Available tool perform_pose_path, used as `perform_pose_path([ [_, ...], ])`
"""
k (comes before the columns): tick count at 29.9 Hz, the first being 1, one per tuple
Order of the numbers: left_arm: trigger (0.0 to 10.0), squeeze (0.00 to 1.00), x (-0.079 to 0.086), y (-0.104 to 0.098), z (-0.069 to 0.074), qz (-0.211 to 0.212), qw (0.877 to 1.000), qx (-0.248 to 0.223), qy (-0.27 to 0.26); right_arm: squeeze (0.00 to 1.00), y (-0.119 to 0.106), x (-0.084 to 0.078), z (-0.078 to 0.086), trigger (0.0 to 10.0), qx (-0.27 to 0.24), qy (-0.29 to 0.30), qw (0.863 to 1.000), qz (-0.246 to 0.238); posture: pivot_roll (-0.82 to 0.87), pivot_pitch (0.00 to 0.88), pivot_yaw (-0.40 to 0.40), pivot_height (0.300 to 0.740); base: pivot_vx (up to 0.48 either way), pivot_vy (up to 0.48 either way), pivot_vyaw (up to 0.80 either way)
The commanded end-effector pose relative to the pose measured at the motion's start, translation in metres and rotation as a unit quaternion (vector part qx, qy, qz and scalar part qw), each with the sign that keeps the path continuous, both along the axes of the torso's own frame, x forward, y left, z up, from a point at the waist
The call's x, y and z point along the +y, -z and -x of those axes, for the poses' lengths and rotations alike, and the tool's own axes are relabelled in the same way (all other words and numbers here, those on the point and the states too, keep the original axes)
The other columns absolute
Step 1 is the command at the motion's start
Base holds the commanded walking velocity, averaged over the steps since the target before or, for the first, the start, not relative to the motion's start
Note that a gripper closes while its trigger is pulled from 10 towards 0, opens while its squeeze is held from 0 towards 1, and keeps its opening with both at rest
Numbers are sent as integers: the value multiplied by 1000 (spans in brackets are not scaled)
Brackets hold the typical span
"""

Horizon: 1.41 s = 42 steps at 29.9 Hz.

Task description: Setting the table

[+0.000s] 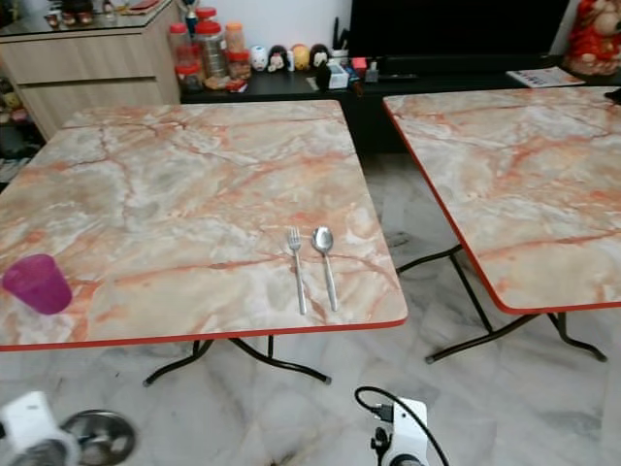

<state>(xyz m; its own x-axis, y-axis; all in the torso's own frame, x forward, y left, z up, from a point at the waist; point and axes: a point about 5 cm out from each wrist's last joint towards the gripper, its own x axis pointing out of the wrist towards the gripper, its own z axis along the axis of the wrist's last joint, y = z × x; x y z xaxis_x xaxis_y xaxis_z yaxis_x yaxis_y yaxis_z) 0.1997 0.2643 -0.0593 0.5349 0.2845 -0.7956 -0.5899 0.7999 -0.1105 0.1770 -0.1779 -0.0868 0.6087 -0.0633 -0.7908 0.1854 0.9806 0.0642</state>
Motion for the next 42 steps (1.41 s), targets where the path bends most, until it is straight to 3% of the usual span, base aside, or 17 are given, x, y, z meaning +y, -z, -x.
perform_pose_path([
  [1,10000,0,-3,-3,-8,28,999,-19,-10,0,-1,-2,-1,10000,-4,5,1000,-1,35,0,22,740,0,0,0],
  [5,10000,0,-10,0,-6,38,999,-9,-11,0,-1,-2,-2,10000,-5,5,1000,-2,33,0,22,740,0,0,0],
  [7,10000,0,-24,1,-12,65,998,-22,-8,0,-2,-3,-2,10000,-7,8,1000,-2,29,0,24,740,0,0,0],
  [12,10000,0,-36,0,-19,92,995,-41,-9,0,-2,-4,-2,10000,-8,9,1000,-2,24,0,25,740,0,0,0],
  [19,10000,0,-35,-2,-22,93,993,-59,-40,0,-1,-5,-1,10000,-8,14,1000,-1,11,0,29,740,0,0,0],
  [24,10000,0,-30,-2,-19,71,995,-55,-49,0,-2,-9,-1,10000,-9,16,1000,2,3,0,29,740,0,0,0],
  [34,10000,0,-15,4,-2,40,996,-30,-77,0,-2,-17,0,10000,-10,28,999,13,-5,0,21,740,0,-275,0],
  [42,10000,0,-13,7,6,34,996,-20,-80,0,-1,-31,8,10000,12,31,997,74,0,0,16,740,0,-402,427],
])
